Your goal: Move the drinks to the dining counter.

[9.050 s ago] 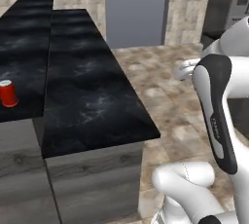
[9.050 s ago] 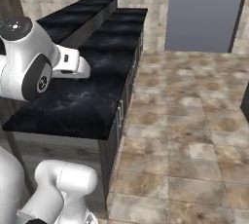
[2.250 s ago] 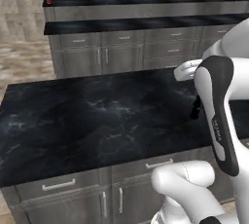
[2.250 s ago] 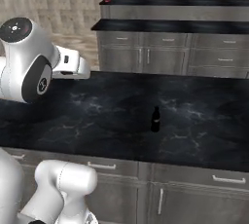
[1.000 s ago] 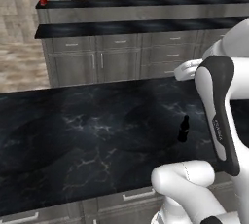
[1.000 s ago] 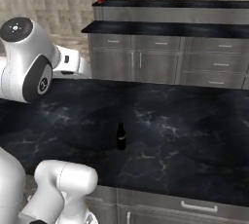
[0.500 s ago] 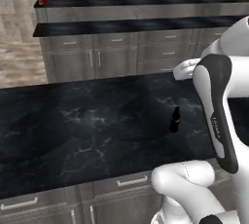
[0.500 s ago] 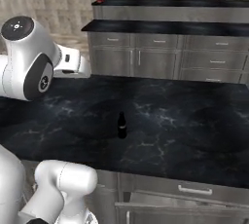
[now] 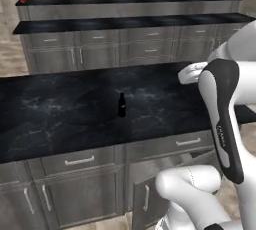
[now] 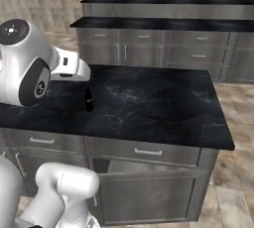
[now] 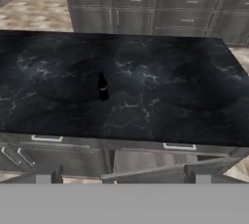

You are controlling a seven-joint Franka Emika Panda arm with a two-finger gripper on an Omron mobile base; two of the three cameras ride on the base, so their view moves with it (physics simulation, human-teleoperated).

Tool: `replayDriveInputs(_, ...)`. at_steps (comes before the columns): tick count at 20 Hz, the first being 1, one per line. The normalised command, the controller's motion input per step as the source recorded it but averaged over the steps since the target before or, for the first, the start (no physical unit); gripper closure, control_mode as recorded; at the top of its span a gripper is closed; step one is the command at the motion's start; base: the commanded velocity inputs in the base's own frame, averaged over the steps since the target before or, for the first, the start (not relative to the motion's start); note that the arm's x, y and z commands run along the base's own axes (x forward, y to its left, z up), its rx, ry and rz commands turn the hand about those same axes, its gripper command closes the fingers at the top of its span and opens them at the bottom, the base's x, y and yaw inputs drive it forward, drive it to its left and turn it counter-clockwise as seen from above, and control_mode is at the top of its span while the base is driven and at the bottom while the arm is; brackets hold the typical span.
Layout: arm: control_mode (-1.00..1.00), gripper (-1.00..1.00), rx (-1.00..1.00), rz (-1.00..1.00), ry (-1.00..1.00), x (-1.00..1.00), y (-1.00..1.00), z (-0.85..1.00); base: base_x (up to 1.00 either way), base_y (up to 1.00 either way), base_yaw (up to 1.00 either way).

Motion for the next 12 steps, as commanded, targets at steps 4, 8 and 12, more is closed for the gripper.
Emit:
replayDriveInputs(4, 1.0, -1.0, 0.0, 0.0, 0.0, 0.0, 0.0, 0.0, 0.97, -0.34, 0.0)
replayDriveInputs(8, 1.0, -1.0, 0.0, 0.0, 0.0, 0.0, 0.0, 0.0, 1.0, 0.42, 0.0)
replayDriveInputs(12, 1.0, -1.0, 0.0, 0.0, 0.0, 0.0, 0.0, 0.0, 1.0, 1.0, 0.0)
